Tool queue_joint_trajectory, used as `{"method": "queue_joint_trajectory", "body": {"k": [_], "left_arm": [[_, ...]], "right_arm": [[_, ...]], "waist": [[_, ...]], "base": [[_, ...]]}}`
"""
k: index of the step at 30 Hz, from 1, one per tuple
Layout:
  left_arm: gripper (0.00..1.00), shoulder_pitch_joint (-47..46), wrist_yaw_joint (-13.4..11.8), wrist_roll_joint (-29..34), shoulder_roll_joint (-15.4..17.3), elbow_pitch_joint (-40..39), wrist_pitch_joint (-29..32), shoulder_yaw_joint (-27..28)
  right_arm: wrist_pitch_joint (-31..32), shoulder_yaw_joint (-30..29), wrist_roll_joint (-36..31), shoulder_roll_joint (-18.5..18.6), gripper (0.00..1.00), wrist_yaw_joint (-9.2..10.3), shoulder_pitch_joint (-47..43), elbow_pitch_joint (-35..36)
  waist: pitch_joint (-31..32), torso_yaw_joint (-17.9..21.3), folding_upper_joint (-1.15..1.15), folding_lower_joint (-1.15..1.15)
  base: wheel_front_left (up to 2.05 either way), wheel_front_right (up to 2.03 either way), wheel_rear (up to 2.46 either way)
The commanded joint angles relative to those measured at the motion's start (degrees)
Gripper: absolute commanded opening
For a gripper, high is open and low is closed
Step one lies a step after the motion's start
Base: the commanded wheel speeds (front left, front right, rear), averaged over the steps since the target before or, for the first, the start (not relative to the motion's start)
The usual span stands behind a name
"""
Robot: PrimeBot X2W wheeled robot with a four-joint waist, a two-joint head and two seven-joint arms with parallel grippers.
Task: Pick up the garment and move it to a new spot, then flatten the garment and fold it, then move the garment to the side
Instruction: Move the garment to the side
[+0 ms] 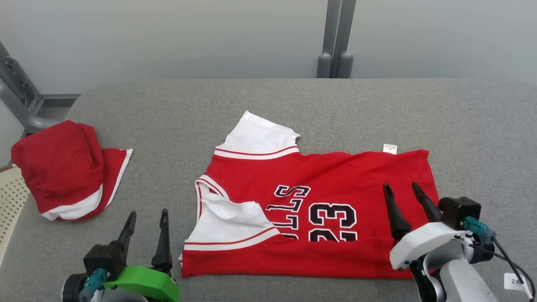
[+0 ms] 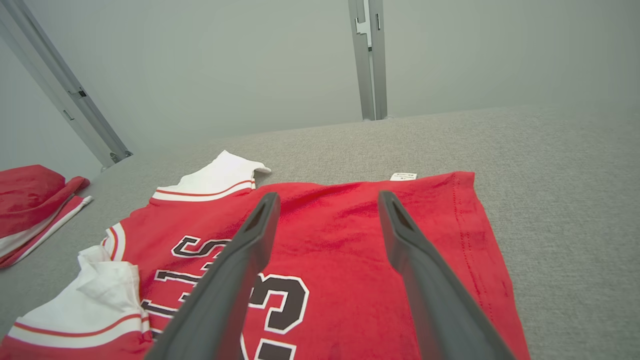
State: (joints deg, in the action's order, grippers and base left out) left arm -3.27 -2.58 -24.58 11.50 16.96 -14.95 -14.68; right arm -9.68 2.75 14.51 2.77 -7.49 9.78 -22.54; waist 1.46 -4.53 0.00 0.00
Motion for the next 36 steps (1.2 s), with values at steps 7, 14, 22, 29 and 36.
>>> {"method": "queue_joint_trajectory", "body": {"k": [7, 14, 22, 29, 36], "left_arm": [[1.0, -3.12, 0.51, 0.64, -0.22, 1.18, 1.57, -1.36], [1.0, -10.93, 2.51, 1.86, -0.53, 3.55, 5.89, -4.29], [1.0, -24.61, 5.2, 2.74, -2.17, 11.32, 12.67, -7.42], [1.0, -39.18, 6.16, 3.87, -3.4, 21.23, 18.2, -8.69], [1.0, -51.24, 7.36, 4.3, -3.41, 30.25, 22.41, -9.57]], "right_arm": [[2.1, -1.42, -2.63, 0.25, 1.0, 0.0, 1.2, 0.45], [11.62, -3.69, -6.12, 0.26, 1.0, 0.0, 4.63, 1.61], [28.67, -5.2, -7.8, 0.27, 1.0, 0.0, 11.42, 3.16], [38.56, -6.71, -11.71, 0.22, 1.0, 0.0, 19.67, 7.52], [43.31, -4.2, -11.85, 0.22, 1.0, 0.0, 25.27, 10.65]], "waist": [[-0.52, 0.18, 0.0, 0.0], [-3.01, 0.75, 0.0, 0.0], [-8.18, 2.26, 0.0, 0.0], [-16.25, 4.81, 0.0, 0.0], [-23.8, 8.07, 0.0, 0.0]], "base": [[0.0, 0.0, 0.0], [0.0, 0.0, 0.0], [0.0, 0.0, 0.0], [0.0, 0.0, 0.0], [0.0, 0.0, 0.0]]}}
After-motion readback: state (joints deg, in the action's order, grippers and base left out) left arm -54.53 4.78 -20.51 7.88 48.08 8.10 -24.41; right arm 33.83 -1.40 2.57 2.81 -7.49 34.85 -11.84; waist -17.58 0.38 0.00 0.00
